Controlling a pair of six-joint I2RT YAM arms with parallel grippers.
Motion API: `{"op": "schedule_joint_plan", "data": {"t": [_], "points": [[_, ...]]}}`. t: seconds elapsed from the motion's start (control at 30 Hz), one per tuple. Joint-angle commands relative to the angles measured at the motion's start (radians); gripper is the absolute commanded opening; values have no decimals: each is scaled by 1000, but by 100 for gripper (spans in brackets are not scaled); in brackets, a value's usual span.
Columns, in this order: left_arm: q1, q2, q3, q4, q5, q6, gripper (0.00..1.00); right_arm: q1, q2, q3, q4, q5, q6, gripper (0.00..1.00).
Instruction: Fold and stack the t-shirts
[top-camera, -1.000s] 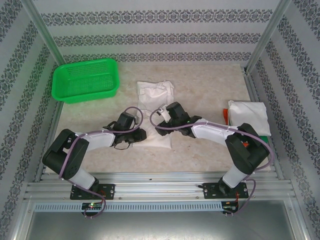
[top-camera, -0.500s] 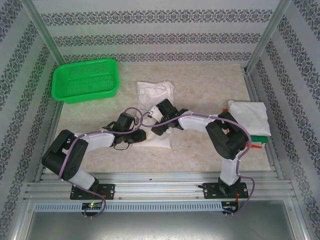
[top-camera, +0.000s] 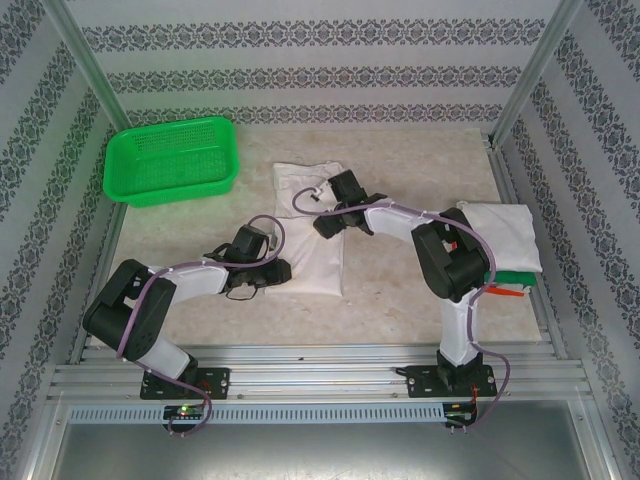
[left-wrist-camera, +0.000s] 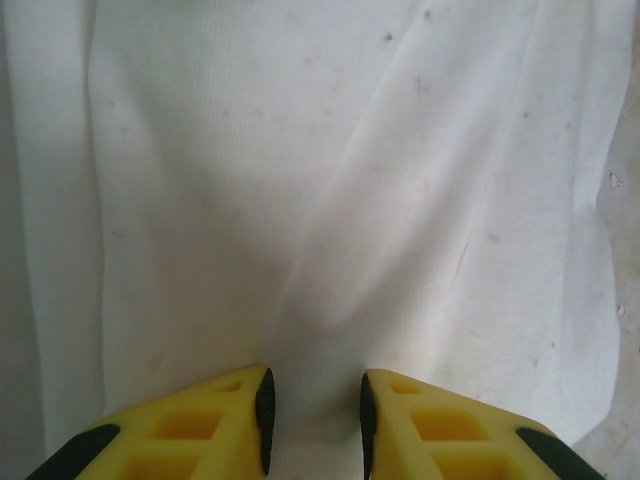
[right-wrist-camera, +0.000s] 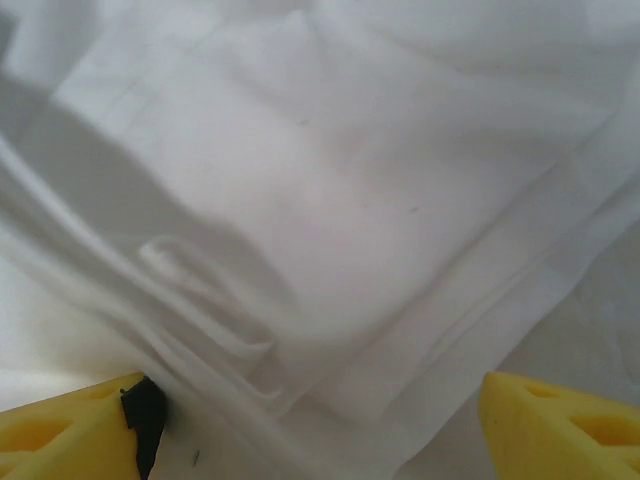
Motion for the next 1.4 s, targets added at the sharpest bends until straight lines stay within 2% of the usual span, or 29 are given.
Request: {"op": "schedule_joint_plan", "data": {"t": [0.0, 0.1, 0.2, 0.3, 0.4, 0.5, 0.57, 0.73, 0.83, 0.93, 1.37], "points": [[10, 19, 1, -31, 12, 12, 31, -34, 47, 85, -37, 4, 57, 81], [10, 15, 1, -18, 28, 6, 31, -57, 61, 110, -13, -3, 66, 82], [10, 1, 8, -3, 52, 3, 34, -62, 10, 72, 30, -34, 60, 82], [9, -49, 15, 18, 63, -4, 44, -58, -100, -40, 109, -92, 47, 82], [9, -151, -2, 56, 12, -17, 60, -44, -216, -155, 126, -173, 14, 82], [31, -230, 7, -3, -76, 12, 69, 6, -337, -277, 136, -198, -53, 83], [78, -269, 11, -64, -121, 38, 75, 62, -408, -352, 121, -203, -138, 84], [222, -383, -19, -128, -162, 91, 75, 242, -491, -472, 55, -231, -354, 83], [280, -440, -13, -200, -176, 135, 78, 345, -483, -483, 15, -209, -409, 83], [312, -482, -23, -238, -181, 147, 80, 397, -429, -449, -26, -193, -409, 79], [324, -514, -82, -184, -103, 143, 82, 405, -213, -318, -49, -108, -402, 57]]}}
